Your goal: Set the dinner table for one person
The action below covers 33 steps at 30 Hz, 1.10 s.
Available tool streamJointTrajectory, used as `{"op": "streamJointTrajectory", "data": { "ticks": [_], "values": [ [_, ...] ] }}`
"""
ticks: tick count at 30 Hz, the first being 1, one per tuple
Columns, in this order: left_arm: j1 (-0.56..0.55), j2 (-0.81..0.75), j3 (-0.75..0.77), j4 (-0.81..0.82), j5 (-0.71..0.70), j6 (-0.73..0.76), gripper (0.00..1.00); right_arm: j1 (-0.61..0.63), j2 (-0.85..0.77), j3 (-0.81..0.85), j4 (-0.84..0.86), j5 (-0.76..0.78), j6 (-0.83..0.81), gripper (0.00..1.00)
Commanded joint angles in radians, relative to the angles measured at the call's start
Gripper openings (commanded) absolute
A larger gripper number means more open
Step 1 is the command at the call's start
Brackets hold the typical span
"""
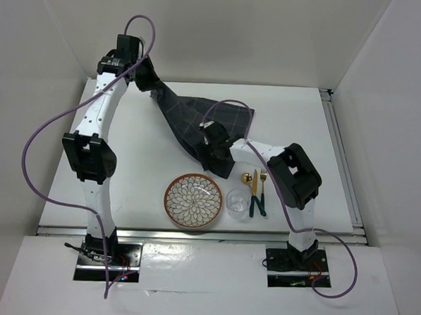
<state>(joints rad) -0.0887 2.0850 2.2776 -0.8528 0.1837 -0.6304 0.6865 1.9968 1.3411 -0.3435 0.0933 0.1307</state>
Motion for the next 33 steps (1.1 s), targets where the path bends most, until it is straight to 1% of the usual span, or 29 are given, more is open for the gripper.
{"op": "streamJointTrajectory", "data": {
  "ticks": [1,3,4,5,7,8,11,12,15,20,23,25,26,27,28,29,30,31,33],
  "values": [
    [0.015,0.009,0.019,0.032,0.034,0.005,0.00,0.015,0.030,-0.011,-0.005,0.075,-0.011,0.84],
    [0.015,0.009,0.019,0.032,0.034,0.005,0.00,0.015,0.030,-0.023,-0.005,0.118,-0.002,0.75],
    [0.015,0.009,0.019,0.032,0.034,0.005,0.00,0.015,0.030,-0.023,0.007,0.118,-0.002,0.65],
    [0.015,0.009,0.019,0.032,0.034,0.005,0.00,0.015,0.030,-0.034,0.020,0.131,0.009,0.57],
    [0.024,0.009,0.019,0.032,0.034,0.005,0.00,0.015,0.039,-0.043,0.030,0.143,0.009,0.46],
    [0.024,0.009,0.010,0.032,0.034,0.005,0.00,0.015,0.039,-0.043,0.041,0.158,0.020,0.35],
    [0.033,-0.013,-0.001,0.043,0.034,0.005,0.00,0.015,0.039,-0.043,0.041,0.195,0.020,0.16],
    [0.033,-0.013,-0.001,0.043,0.034,0.005,0.00,0.015,0.039,-0.034,0.041,0.207,0.029,0.00],
    [0.043,-0.022,-0.001,0.043,0.043,0.005,0.00,-0.005,-0.001,-0.013,0.023,0.241,0.029,0.00],
    [0.061,-0.078,-0.001,0.043,0.053,0.005,0.00,-0.059,-0.144,0.007,0.023,0.287,0.010,0.00],
    [0.070,-0.108,-0.015,0.066,0.078,-0.006,0.00,-0.099,-0.222,0.016,0.023,0.309,-0.037,0.00],
    [0.079,-0.118,-0.026,0.092,0.108,-0.017,0.00,-0.120,-0.246,0.039,0.038,0.309,-0.071,0.00],
    [0.079,-0.102,-0.026,0.092,0.117,-0.017,0.00,-0.154,-0.247,0.052,0.038,0.309,-0.084,0.00],
    [0.079,-0.083,-0.004,0.092,0.117,-0.017,0.00,-0.169,-0.247,0.072,0.047,0.283,-0.094,0.00],
    [0.079,-0.060,0.063,0.063,0.150,-0.017,0.00,-0.185,-0.247,0.137,0.031,0.283,-0.108,0.00],
    [0.089,-0.019,0.098,0.040,0.167,-0.028,0.00,-0.195,-0.222,0.177,0.014,0.283,-0.108,0.00],
    [0.089,-0.019,0.123,0.012,0.178,-0.028,0.00,-0.206,-0.222,0.249,-0.020,0.293,-0.123,0.00],
    [0.089,-0.019,0.123,0.012,0.178,-0.028,0.00,-0.206,-0.222,0.275,-0.020,0.293,-0.140,0.00],
    [0.089,-0.109,0.056,0.052,0.178,-0.028,0.00,-0.206,-0.254,0.305,-0.031,0.293,-0.152,0.00]
  ]
}}
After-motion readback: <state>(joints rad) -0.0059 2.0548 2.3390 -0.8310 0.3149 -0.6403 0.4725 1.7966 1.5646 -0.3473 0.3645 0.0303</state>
